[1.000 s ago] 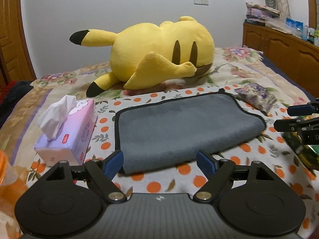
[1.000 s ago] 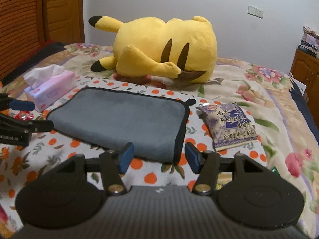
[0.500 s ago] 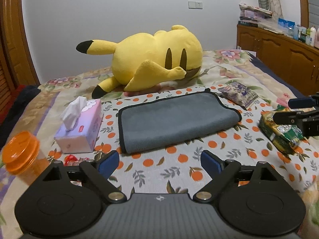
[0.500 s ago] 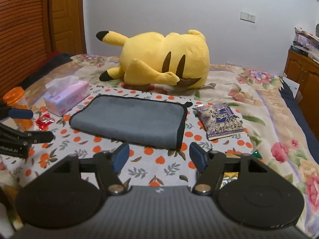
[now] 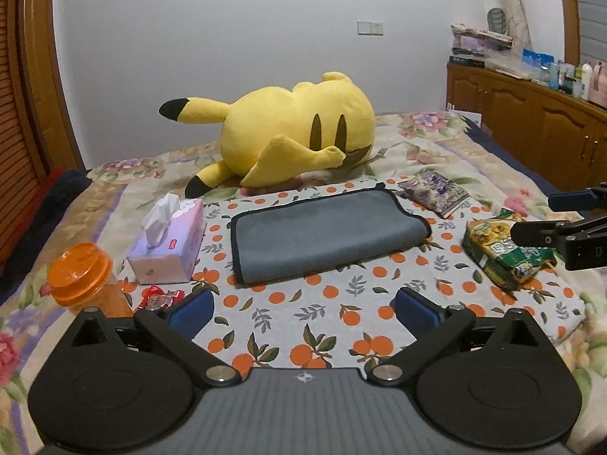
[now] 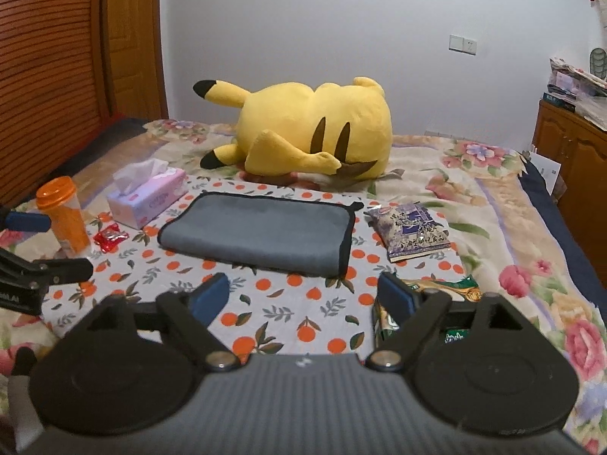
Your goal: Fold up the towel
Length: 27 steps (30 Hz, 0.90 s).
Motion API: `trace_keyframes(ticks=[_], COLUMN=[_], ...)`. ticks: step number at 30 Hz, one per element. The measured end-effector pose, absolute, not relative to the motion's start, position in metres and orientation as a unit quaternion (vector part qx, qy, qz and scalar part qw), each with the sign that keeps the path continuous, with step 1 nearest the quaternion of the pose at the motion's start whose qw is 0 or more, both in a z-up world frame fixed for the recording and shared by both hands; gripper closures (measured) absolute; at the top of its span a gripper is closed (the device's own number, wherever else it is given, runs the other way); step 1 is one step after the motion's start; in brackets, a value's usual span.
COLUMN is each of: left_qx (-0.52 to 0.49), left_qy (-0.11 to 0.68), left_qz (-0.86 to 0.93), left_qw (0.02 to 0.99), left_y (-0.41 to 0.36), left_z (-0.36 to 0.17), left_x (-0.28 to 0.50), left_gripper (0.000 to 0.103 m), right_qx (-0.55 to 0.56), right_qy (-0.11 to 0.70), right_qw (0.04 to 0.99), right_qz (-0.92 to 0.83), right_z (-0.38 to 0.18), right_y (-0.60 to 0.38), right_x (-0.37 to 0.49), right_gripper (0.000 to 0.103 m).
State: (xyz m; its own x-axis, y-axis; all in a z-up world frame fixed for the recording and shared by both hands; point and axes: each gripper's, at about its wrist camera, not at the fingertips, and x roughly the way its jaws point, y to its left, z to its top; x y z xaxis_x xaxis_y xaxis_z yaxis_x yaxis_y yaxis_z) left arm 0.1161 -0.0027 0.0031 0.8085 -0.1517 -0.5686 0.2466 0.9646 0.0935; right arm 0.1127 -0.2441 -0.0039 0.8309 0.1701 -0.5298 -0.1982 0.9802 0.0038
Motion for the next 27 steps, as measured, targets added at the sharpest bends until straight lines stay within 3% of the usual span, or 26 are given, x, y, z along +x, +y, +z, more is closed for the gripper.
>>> trace_keyframes(ticks=[2, 8, 27], left_qx=[0.084, 0.086, 0.064], left_qy=[0.29, 0.282, 0.288], left_qz=[-0.109, -0.108, -0.087], left_qw=[0.947, 0.949, 0.952], left_y=[-0.004, -0.007, -0.012], left_z=[0.007, 0.017, 0.007], left_x=[0.111, 0.097, 0.067], left_gripper=[0.0, 0.0, 0.0], right_qx=[-0.025, -0.019, -0.014], right_qy=[0.27, 0.27, 0.258], right_qw=[0.958, 0.958, 0.962], right_qz=[0.094, 0.094, 0.088], right_z=[-0.002, 0.003, -0.003], right_y=[-0.245, -0.247, -0.25], right_x=[0.108, 0.098, 0.061], right_gripper=[0.005, 0.0, 0.0])
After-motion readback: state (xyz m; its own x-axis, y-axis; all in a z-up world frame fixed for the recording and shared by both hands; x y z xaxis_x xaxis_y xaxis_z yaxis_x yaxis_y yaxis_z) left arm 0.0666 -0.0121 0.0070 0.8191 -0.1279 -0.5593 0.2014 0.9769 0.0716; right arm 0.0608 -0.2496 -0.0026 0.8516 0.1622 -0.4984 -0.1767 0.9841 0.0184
